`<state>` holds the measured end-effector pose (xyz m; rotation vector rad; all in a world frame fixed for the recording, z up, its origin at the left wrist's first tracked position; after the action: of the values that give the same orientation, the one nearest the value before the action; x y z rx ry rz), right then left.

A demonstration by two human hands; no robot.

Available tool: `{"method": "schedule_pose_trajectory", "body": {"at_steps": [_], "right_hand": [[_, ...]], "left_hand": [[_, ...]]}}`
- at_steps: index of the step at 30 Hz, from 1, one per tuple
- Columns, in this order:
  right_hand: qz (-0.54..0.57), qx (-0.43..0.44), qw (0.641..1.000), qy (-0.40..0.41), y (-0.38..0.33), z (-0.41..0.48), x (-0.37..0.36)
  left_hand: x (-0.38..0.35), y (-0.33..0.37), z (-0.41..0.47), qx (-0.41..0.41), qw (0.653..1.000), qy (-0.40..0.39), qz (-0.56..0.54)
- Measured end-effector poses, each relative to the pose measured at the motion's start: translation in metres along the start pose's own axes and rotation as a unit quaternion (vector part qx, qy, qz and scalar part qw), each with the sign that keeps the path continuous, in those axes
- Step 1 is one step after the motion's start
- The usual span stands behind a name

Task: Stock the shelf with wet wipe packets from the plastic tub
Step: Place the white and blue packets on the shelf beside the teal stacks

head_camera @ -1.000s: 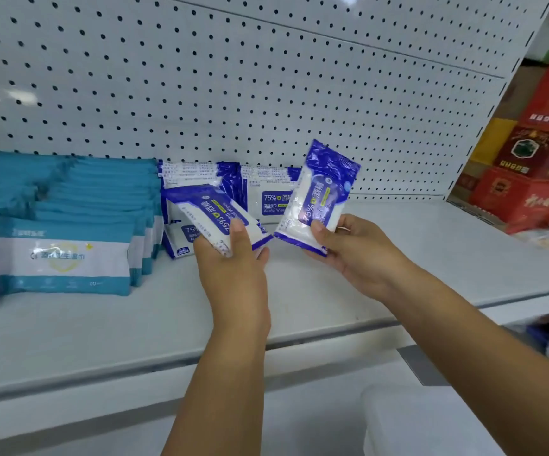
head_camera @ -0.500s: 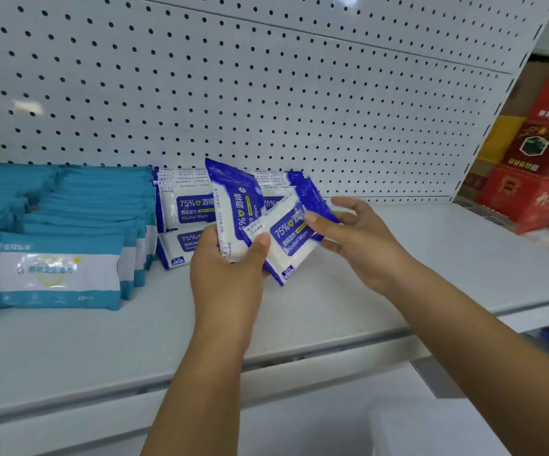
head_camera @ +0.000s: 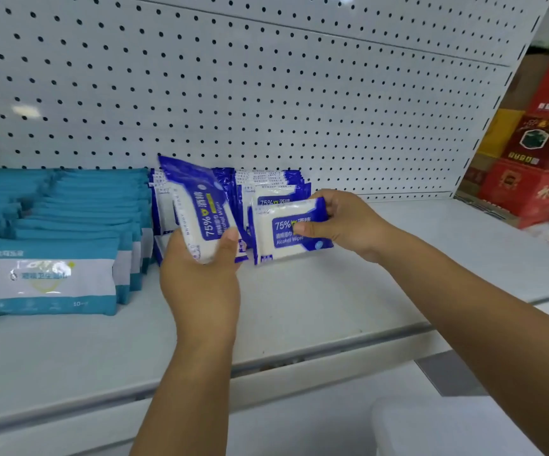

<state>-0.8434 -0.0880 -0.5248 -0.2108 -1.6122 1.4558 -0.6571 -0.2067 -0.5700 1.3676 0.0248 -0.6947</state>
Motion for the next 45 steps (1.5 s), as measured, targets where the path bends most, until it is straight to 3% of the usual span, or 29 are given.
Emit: {"method": "schedule_pose_trajectory", "body": {"at_steps": [5,8,11,14,29,33,37,41,45], "right_hand": [[-0.039,-0.007,0.991,0.128,0.024,0.031,-0.008],[-0.073,0.028,0.984,0.158,0.026,0.051,-0.016],[-0.187,0.072,0.958,0.205,0.026,0.065,-0.023],[-0.205,0.086,0.944,0.244,0.030,0.064,-0.028],[-0.204,0.163,0.919,0.295,0.026,0.047,-0.036],[-0.202,0.252,0.913,0.249,0.010,0.036,-0.044],[-0.163,0.276,0.942,0.099,-0.012,0.023,-0.072],[-0.237,0.292,0.926,-0.030,-0.021,0.018,-0.105],[-0.273,0.273,0.921,-0.044,-0.030,0.025,-0.119]], "left_hand": [[0.002,-0.002,0.003,0.022,0.999,0.027,-0.034],[0.002,-0.003,0.003,0.023,0.999,0.015,-0.032],[0.004,-0.003,0.003,0.025,0.999,0.021,-0.040],[0.005,-0.001,0.004,0.025,0.998,0.026,-0.053],[0.007,0.012,-0.001,0.006,0.999,0.030,-0.043],[0.018,0.023,-0.002,-0.020,0.997,0.037,-0.061],[0.034,0.027,-0.002,-0.034,0.996,0.065,-0.054],[0.049,0.032,-0.005,-0.067,0.994,0.080,0.014],[0.063,0.042,-0.005,-0.096,0.989,0.096,0.057]]}}
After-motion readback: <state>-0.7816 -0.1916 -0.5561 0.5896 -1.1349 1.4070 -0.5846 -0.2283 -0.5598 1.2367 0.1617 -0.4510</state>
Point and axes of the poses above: each hand's wrist, its own z-axis towards the middle knuckle, its own x-axis out of the back of the hand, y = z × x, the point moved 1 cm from there along z, towards the middle knuckle, and after that the axes turned 5 degrees about -z, right-handed, at the moved point
